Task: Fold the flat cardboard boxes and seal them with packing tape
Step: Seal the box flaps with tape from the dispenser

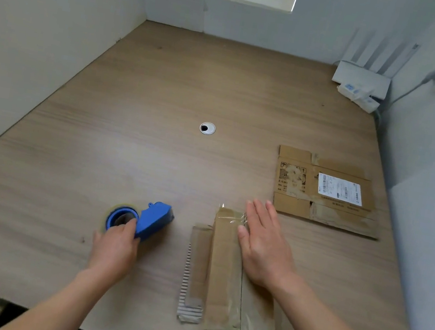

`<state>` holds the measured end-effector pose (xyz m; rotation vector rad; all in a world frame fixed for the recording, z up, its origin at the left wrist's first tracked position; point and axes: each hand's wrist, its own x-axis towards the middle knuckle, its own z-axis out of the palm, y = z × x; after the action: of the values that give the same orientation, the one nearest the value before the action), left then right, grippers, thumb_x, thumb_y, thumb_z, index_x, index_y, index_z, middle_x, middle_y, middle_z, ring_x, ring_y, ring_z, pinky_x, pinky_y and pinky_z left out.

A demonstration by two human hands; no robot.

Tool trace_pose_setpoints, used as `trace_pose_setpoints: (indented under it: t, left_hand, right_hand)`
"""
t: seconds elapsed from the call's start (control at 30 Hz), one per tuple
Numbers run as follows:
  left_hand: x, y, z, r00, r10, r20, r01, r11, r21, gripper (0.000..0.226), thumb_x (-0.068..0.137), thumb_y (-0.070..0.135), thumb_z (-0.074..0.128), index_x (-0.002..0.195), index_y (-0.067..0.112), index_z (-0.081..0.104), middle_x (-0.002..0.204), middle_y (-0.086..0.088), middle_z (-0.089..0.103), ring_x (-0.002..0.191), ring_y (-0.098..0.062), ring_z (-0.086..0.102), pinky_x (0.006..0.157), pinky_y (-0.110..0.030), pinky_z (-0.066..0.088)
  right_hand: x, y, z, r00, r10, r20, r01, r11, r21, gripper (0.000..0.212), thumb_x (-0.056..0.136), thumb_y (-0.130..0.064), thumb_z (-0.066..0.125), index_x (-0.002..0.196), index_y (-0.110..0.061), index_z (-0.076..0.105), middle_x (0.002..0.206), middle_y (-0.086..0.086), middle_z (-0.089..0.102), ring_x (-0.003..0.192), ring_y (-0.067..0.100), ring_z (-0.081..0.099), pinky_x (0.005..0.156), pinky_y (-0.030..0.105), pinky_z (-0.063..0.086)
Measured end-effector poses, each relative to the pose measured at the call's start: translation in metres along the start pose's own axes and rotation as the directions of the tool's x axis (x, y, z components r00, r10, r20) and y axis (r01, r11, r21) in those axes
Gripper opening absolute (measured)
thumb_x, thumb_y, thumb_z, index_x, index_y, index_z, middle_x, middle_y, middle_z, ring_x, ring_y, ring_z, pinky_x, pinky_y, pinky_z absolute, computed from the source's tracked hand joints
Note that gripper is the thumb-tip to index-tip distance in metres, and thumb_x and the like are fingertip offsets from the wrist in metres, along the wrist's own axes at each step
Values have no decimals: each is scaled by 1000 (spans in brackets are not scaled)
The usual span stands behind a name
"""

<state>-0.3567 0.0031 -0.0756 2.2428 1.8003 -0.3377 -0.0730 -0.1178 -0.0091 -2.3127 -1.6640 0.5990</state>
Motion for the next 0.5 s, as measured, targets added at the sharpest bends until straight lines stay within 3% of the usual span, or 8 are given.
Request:
trace_pose_setpoints:
  t: [0.07,0.13,0.17,0.23,0.3,0.33,0.4,0.5]
  left_hand:
    - [-1,8,-10,994,-25,-108,15,995,-96,32,90,27,56,120,17,51,118,-6,62,112,-31,55,88,-43,38]
    - [-8,33,-30,921,86,-381,-199,943,-267,31,81,28,54,107,10,54,110,-14,61,106,-35,55,89,-43,41]
    - [-16,54,-42,862,138,-488,-343,867,-360,40,83,30,51,113,5,57,118,-16,62,113,-34,53,98,-38,38]
    - [-33,105,-63,858,243,-452,-482,683,-549,60,91,36,46,142,4,48,149,-6,44,143,-19,33,116,-17,16]
    - [-34,150,-64,865,371,-339,-501,601,-622,68,95,45,37,153,10,32,160,4,21,151,-10,11,118,-15,3]
    - [-29,164,-59,854,436,-284,-513,612,-602,68,96,48,32,154,12,32,161,3,21,152,-13,11,119,-17,3]
    - [-20,175,-42,791,551,-265,-604,635,-483,66,99,52,25,145,10,48,151,-6,44,144,-27,32,122,-26,12]
    - [-12,176,-22,809,469,-353,-587,631,-508,55,99,45,32,126,11,65,125,-6,62,121,-24,50,110,-28,33]
  right_hand:
    - [-1,0,0,1000,0,4,-1,1000,10,61,108,-41,24,160,-17,6,168,-5,-3,152,12,-18,118,23,-14]
    - [0,1,2,1000,-3,-4,3,1000,26,61,107,-41,24,160,-17,6,168,-5,-4,151,11,-19,118,23,-13]
    - [0,2,2,1000,-5,-9,5,999,32,61,107,-42,25,160,-17,6,168,-5,-3,151,11,-19,119,23,-12]
    - [1,3,3,1000,-11,-16,12,999,32,61,107,-42,25,160,-16,9,168,-4,-1,152,11,-17,119,23,-12]
    - [0,4,4,1000,-15,-22,16,999,33,63,105,-45,20,160,-16,11,168,-4,1,152,12,-15,119,23,-10]
    - [0,5,5,1000,-14,-25,15,999,46,65,103,-46,16,160,-16,12,168,-4,2,152,12,-15,119,23,-8]
    - [2,6,7,999,-23,-40,26,997,75,66,100,-42,13,160,-15,15,168,-2,6,153,13,-12,120,22,-7]
    - [4,7,7,996,-44,-79,52,994,99,55,108,-33,25,158,-11,21,167,2,13,154,18,-6,116,16,-13]
